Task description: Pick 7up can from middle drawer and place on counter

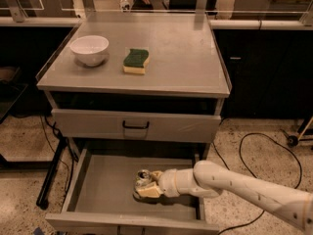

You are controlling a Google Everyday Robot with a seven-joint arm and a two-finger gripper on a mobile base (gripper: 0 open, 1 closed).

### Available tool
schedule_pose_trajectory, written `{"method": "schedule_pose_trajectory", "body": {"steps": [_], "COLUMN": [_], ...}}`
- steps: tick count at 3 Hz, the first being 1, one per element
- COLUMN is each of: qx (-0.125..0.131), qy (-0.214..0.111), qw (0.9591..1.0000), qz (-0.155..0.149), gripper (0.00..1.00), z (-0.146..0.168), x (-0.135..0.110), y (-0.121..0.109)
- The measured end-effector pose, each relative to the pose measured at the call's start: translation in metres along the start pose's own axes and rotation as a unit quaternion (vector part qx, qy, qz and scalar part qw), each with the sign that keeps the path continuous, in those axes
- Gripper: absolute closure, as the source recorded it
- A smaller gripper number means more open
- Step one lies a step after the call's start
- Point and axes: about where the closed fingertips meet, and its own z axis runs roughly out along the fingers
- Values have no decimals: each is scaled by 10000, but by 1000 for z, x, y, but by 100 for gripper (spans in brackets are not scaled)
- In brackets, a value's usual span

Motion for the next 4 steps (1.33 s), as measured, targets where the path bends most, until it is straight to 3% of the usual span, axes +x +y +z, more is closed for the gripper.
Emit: {"method": "schedule_pose_trajectory", "body": {"steps": [2, 3, 4], "qx": [471, 455, 613], "qy": [235, 228, 252], "qw": [9978, 9980, 9969], "qz": [-394, -382, -418], "gripper": [100, 100, 100], "z": [-72, -71, -96], "x": [-71, -72, -94], "y": [26, 26, 23]}}
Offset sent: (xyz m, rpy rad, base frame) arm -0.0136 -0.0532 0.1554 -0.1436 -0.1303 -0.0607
